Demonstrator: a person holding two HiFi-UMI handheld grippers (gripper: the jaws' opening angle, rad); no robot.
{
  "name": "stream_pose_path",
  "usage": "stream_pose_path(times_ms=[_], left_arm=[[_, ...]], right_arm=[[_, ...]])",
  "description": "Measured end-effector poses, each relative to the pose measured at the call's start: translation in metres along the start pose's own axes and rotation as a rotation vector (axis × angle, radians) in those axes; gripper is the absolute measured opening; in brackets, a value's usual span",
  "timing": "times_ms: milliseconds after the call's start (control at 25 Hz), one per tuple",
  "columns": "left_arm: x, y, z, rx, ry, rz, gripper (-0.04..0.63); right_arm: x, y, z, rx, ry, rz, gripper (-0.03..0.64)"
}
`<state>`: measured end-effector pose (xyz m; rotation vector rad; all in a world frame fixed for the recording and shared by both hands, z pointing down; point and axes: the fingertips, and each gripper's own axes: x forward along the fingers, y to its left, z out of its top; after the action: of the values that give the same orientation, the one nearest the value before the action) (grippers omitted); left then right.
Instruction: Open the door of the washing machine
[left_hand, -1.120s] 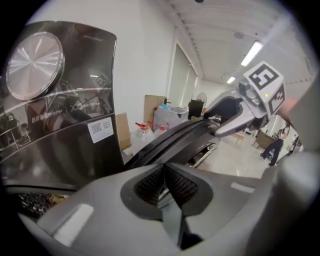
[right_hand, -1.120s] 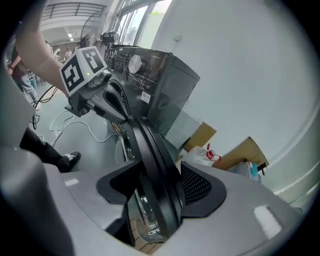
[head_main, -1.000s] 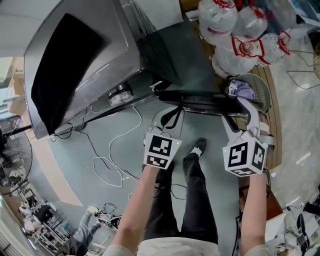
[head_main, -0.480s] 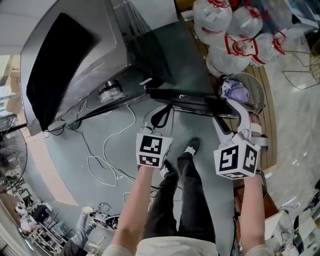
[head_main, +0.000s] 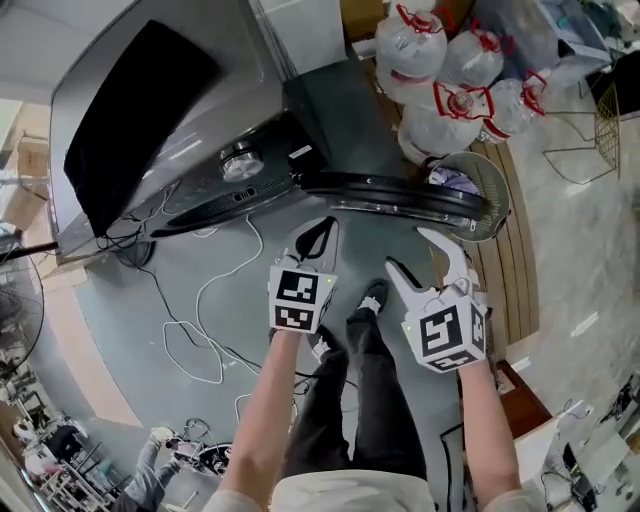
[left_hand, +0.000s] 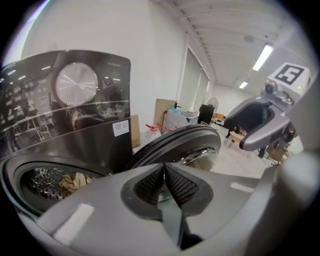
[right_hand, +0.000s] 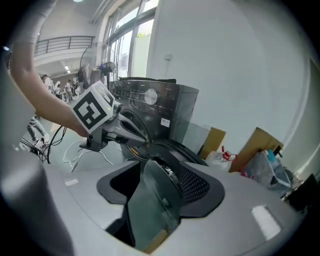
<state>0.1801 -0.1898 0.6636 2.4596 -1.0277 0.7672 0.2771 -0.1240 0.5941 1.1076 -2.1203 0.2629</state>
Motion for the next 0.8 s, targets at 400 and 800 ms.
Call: stream_pose_path(times_ms=[400,800], left_arm=[[-0.176,0.023,-0.052,-0.105,-0.010,0.108,0.066],[-0.346,0.040,-0.088,-0.265,-0.077,0.224,0.066]], right_arm=[[-0.044,0.136,0.052,0.283,-0.109,0.121,0.239],[-0.091,0.252,0.097,0.383,-0.093,0.152,0.239]])
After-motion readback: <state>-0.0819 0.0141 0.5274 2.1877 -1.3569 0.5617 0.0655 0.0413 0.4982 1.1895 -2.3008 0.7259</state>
